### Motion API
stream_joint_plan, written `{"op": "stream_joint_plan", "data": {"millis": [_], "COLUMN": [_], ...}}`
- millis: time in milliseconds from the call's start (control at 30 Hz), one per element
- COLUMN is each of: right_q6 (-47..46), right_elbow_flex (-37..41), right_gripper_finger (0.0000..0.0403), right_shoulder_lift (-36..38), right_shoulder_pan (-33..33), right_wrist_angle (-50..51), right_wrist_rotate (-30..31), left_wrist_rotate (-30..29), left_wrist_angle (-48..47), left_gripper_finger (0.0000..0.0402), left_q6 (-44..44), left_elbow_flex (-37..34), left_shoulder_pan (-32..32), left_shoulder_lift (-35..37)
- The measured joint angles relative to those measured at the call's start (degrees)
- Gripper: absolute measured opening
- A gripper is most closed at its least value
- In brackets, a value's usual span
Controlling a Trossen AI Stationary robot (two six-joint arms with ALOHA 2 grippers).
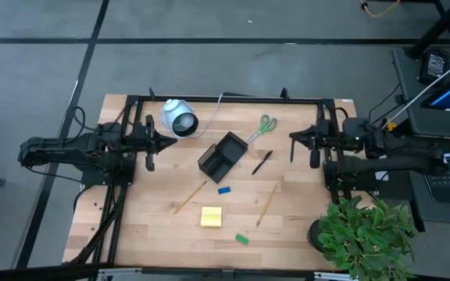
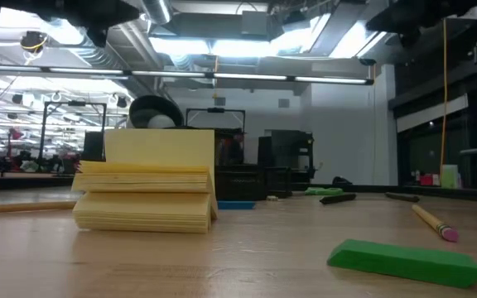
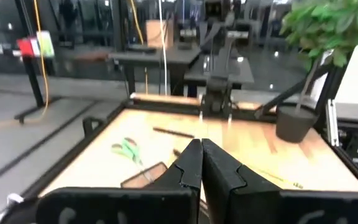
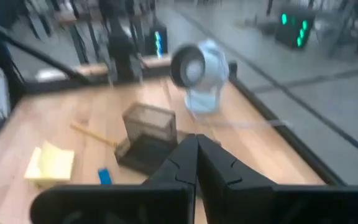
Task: Pick and place office supplies into organizer
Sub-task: Put the green scissors into the black desk organizer
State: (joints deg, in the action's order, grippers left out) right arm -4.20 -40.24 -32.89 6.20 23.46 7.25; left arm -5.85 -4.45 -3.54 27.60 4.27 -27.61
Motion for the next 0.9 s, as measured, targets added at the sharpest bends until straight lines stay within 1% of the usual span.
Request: {"op": "stream_joint_plan", "data": {"millis": [67, 233, 400, 500, 667, 900], "right_q6": [-1.3, -3.6, -3.0, -3.0, -3.0, -3.0], "right_elbow_flex": [-2.6, -5.7, -8.3, -10.4, -12.9, -14.2], "right_gripper_finger": [0.001, 0.0011, 0.0011, 0.0011, 0.0012, 0.0012], "right_shoulder_lift": [-2.9, -9.1, -14.9, -17.7, -21.5, -25.6], "right_shoulder_pan": [0.0, 0.0, 0.0, 0.7, 3.7, 8.6], "right_wrist_angle": [3.2, 9.3, 11.7, 12.9, 14.2, 15.5], "right_wrist_rotate": [0.7, 0.8, 0.8, 0.8, 0.8, 0.8], "left_wrist_rotate": [0.1, 3.4, 3.9, 3.7, 3.4, 3.3], "left_wrist_angle": [-0.6, -2.7, -3.1, -3.5, -6.9, -7.4], "left_gripper_finger": [0.0002, 0.0002, 0.0002, 0.0002, 0.0002, 0.0002], "left_q6": [-0.9, -0.7, -0.4, -0.3, 1.7, 2.8], "left_elbow_flex": [0.5, 0.5, 0.6, 1.8, 5.2, 6.0], "left_shoulder_pan": [0.0, 0.0, 0.0, 0.0, 0.0, 0.0], "left_shoulder_lift": [-1.5, -4.6, -6.5, -7.4, -9.4, -12.1]}}
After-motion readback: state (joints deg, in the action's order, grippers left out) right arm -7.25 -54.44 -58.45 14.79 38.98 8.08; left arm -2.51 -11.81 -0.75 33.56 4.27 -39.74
